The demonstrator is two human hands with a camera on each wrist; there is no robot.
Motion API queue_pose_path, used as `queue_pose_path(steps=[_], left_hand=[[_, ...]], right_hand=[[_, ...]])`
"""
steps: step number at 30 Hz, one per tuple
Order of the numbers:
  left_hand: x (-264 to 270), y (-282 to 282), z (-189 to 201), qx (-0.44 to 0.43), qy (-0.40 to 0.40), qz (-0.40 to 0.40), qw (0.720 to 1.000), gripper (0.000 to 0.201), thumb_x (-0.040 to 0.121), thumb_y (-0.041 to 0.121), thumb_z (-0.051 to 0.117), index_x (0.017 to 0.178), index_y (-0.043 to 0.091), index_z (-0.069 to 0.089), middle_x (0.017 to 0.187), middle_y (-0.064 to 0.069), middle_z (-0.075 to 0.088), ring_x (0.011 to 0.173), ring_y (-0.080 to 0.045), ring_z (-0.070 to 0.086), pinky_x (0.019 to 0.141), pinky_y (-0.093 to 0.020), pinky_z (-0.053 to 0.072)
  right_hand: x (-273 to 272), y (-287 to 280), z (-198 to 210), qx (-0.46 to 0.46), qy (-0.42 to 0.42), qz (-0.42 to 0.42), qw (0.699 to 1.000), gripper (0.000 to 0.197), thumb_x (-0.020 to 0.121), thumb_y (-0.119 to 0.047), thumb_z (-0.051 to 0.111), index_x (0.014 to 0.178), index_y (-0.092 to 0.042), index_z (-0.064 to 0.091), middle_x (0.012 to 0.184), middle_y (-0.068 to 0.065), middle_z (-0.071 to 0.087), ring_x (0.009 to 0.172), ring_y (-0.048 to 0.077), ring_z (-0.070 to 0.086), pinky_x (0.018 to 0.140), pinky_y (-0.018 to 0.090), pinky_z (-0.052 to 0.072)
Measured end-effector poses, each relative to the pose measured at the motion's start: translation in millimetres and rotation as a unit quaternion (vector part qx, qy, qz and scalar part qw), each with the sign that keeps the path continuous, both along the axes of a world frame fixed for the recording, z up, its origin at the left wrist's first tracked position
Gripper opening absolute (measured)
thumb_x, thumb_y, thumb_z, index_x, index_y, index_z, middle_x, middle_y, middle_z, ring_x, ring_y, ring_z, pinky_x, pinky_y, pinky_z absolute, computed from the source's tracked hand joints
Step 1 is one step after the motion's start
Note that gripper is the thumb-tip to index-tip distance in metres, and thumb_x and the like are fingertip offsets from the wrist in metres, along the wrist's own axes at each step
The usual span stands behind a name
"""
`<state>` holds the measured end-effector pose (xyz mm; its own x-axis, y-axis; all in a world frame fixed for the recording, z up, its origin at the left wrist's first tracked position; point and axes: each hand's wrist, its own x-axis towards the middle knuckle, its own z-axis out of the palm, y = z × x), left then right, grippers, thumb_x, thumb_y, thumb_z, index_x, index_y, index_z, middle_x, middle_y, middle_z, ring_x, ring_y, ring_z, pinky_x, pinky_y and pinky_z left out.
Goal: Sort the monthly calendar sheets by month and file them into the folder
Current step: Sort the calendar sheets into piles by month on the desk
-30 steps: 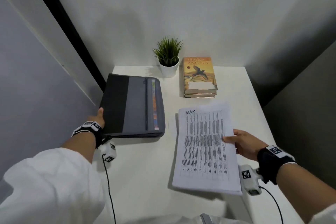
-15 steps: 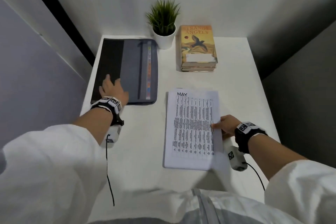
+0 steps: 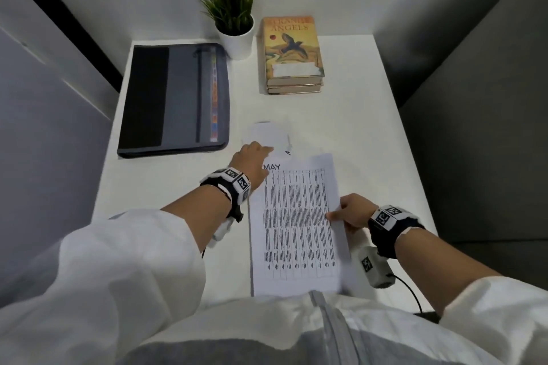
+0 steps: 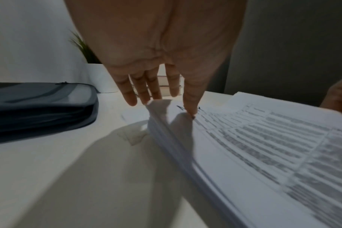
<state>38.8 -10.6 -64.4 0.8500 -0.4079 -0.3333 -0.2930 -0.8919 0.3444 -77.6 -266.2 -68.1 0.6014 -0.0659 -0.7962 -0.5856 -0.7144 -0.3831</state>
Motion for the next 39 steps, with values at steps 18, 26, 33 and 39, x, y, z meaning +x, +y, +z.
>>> queue_pose_path(steps=[18,26,33,39], left_hand=[[-37.6,-6.5,17.7,-0.094,0.0,0.081,0.992,0.016,0.087,0.014,0.053,0.085,0.018,0.068,0.113,-0.005,0.059,0.111,-0.022,0.051,0.096,-0.037,0.043],[-18.3,11.4,16.2,-0.048,0.032,0.119,0.991,0.023,0.092,0.012,0.055,0.112,0.018,0.066,0.124,-0.007,0.053,0.119,-0.023,0.049,0.098,-0.039,0.045],[-12.7,13.4,14.9,-0.081,0.021,0.076,0.994,0.009,0.088,0.012,0.062,0.089,0.013,0.07,0.104,-0.003,0.061,0.101,-0.02,0.059,0.089,-0.033,0.049],[-10.5,15.5,8.2,-0.125,0.102,0.147,0.976,0.016,0.087,0.011,0.063,0.102,0.016,0.065,0.103,-0.001,0.06,0.099,-0.017,0.059,0.087,-0.028,0.047]], right_hand=[[51.6,56.6,7.1,-0.198,-0.311,0.348,0.862,0.032,0.081,-0.016,0.058,0.113,-0.016,0.057,0.118,0.005,0.051,0.113,0.028,0.043,0.095,0.039,0.031],[42.3,63.1,4.4,-0.095,-0.284,0.286,0.91,0.013,0.085,-0.025,0.05,0.08,-0.02,0.039,0.073,-0.005,0.045,0.072,0.024,0.047,0.059,0.03,0.026],[56.1,62.5,11.4,-0.048,-0.309,0.152,0.938,0.029,0.1,-0.04,0.033,0.097,-0.018,0.052,0.066,-0.006,0.052,0.066,0.023,0.053,0.061,0.031,0.036],[61.8,63.7,9.2,-0.063,-0.269,0.183,0.943,0.026,0.093,-0.028,0.049,0.114,-0.024,0.063,0.103,0.003,0.051,0.09,0.023,0.057,0.081,0.036,0.049]])
